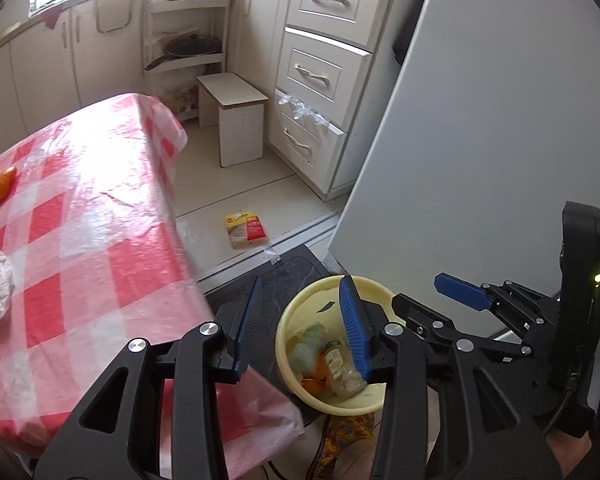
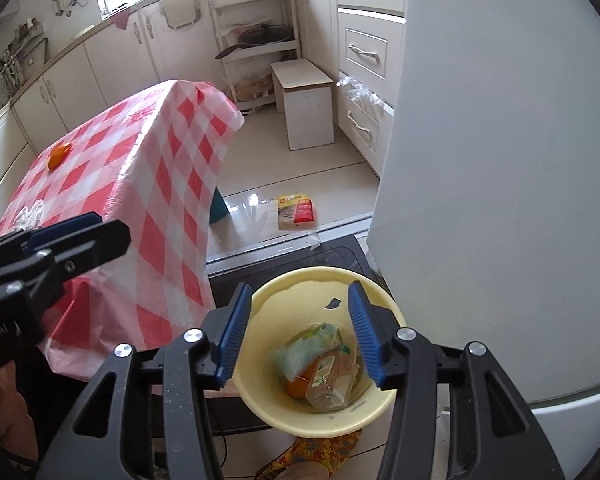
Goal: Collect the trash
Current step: 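Move both open tools back over the table toward the orange and tissue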
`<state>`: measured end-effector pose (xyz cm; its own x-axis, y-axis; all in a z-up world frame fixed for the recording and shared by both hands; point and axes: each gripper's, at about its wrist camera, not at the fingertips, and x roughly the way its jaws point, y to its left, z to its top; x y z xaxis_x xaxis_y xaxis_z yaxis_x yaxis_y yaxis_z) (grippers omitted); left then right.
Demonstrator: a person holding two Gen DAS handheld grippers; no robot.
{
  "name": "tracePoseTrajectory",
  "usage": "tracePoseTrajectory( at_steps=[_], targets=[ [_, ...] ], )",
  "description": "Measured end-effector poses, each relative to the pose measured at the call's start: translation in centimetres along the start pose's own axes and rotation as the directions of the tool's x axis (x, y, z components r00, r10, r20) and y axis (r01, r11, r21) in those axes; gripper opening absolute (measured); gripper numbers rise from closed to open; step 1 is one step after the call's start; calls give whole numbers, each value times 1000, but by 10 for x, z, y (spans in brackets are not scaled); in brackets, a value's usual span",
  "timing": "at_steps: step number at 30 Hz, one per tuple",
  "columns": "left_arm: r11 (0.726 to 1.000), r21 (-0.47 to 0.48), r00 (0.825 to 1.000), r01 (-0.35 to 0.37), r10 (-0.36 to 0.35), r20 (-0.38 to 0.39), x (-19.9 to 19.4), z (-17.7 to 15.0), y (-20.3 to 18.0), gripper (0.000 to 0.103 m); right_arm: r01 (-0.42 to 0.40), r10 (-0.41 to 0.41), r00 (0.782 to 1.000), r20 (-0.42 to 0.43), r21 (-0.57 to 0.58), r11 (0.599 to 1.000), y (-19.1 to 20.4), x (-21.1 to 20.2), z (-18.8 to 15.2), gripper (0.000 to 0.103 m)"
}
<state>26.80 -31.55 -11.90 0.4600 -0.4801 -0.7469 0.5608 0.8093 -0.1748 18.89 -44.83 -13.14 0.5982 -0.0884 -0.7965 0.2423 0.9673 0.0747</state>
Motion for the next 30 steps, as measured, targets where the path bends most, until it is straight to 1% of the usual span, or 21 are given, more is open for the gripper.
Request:
tracePoseTrajectory(
  at_steps=[7, 10, 14, 16, 18, 21, 23, 27, 30],
  targets=[
    [998, -50, 999, -42, 43, 20, -18, -8, 34, 43, -26, 27, 1000, 11, -41, 999, 14, 0, 3, 52],
    [995, -72, 997, -64, 67, 29, -26, -11, 49, 47, -32, 33, 999, 14, -56, 998, 19, 0, 4, 53],
    [990, -85, 993, -108, 112, 40, -36, -16, 62, 59, -40, 42, 999, 21, -69, 997, 25, 0, 4, 55],
    [987, -83, 989, -138, 142, 50, -41, -19, 65, 65, -47, 49, 998, 25, -76, 996, 29, -1, 6, 56],
    [982, -82, 983, -167, 173, 66, -49, -22, 69, 73, -55, 58, 998, 32, -89, 995, 36, -1, 8, 59],
    [976, -90, 975, -197, 205, 88, -61, -25, 76, 80, -70, 75, 996, 41, -114, 991, 49, -2, 10, 64],
    [970, -94, 966, -226, 235, 105, -69, -27, 82, 83, -78, 86, 995, 47, -143, 987, 61, -3, 11, 68],
    [958, -106, 953, -265, 277, 124, -83, -30, 96, 87, -90, 104, 993, 54, -215, 972, 89, -5, 11, 71],
    [951, -132, 947, -279, 295, 128, -91, -32, 111, 88, -100, 117, 992, 51, -258, 961, 105, -3, 10, 71]
  ],
)
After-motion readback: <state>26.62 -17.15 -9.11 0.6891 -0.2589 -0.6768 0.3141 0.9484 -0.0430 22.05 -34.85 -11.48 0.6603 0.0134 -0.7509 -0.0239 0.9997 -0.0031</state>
